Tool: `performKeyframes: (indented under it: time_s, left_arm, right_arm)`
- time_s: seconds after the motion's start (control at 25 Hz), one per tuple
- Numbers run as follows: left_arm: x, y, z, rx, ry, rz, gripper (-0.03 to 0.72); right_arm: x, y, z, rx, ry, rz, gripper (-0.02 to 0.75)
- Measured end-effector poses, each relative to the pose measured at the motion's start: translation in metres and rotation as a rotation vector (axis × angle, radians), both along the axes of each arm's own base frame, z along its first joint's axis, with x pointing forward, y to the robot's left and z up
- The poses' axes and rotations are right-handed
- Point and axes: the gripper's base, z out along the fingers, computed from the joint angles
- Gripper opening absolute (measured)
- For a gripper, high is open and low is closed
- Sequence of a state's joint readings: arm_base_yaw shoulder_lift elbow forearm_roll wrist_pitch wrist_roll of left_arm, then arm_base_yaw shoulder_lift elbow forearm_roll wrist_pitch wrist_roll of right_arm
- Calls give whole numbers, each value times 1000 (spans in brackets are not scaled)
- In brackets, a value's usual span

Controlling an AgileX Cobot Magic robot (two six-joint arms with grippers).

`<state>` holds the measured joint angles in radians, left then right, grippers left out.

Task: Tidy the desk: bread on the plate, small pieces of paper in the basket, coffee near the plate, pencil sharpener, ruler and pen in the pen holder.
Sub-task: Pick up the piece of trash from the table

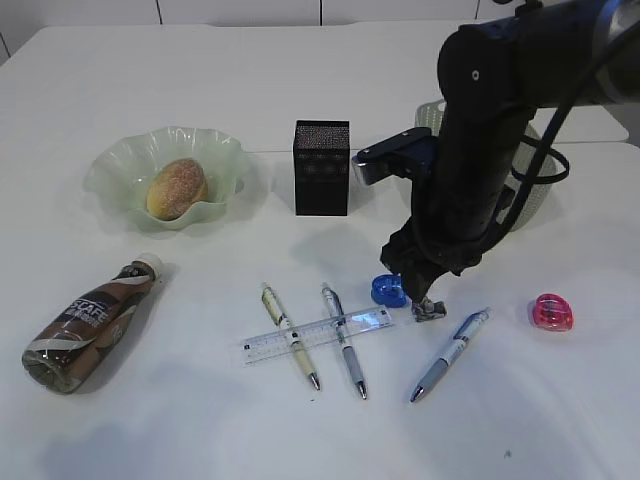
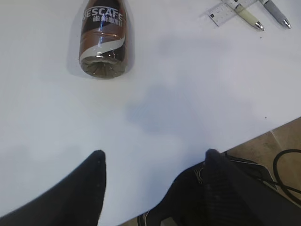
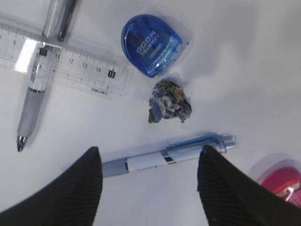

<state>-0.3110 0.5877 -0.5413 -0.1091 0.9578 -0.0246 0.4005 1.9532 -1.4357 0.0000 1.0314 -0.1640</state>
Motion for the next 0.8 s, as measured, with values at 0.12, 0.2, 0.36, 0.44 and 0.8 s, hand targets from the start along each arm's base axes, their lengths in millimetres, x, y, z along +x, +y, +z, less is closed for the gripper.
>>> performKeyframes:
  time_s: [0.12,0.2,0.36,0.44,0.8]
  left_arm:
    - [-1,0,-1,3,9,-1,456]
    - [-1,0,-1,4,11,-1,456]
    - [-1,0,-1,4,11,-1,455]
    - [-1,0,-1,4,11,-1,455]
    - [-1,0,-1,4,11,-1,455]
  right_arm:
    - [5,-4,-7,7,4,-13,501]
    - [8,-8,-15,6,16,-22,501]
    - [13,-12,-26,5,31,-29,500]
    - [15,-12,-33,4,33,-26,501]
    - [20,-10,-54,1,47,-14,501]
